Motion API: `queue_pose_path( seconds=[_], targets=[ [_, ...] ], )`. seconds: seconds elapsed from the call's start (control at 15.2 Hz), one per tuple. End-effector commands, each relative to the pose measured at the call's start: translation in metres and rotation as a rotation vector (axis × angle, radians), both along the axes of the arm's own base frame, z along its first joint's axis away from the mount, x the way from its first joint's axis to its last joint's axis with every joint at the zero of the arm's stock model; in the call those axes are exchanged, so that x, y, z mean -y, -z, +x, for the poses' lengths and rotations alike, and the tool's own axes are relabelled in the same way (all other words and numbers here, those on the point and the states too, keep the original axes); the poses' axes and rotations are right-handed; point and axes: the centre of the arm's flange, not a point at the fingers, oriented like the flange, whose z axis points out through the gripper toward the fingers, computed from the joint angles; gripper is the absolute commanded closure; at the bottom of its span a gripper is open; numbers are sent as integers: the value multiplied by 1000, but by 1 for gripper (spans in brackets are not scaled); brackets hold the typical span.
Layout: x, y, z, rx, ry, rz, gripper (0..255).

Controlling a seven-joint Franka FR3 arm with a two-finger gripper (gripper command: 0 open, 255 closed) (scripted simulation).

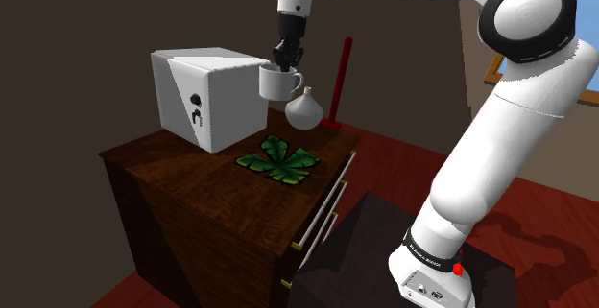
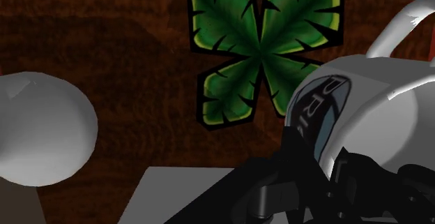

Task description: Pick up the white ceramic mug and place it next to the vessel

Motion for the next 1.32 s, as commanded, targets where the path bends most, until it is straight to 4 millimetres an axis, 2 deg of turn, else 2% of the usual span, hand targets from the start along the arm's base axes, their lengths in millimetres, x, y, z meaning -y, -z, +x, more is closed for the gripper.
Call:
queue_pose_path(
  seconds=[0.0,0.86,0.92,1.25],
  targets=[
    [25,0,-14,0,-1,1,255],
    [179,0,-88,0,-1,1,255],
    [197,0,-96,0,-1,1,255],
    [197,26,-96,0,-1,1,255]
  ],
)
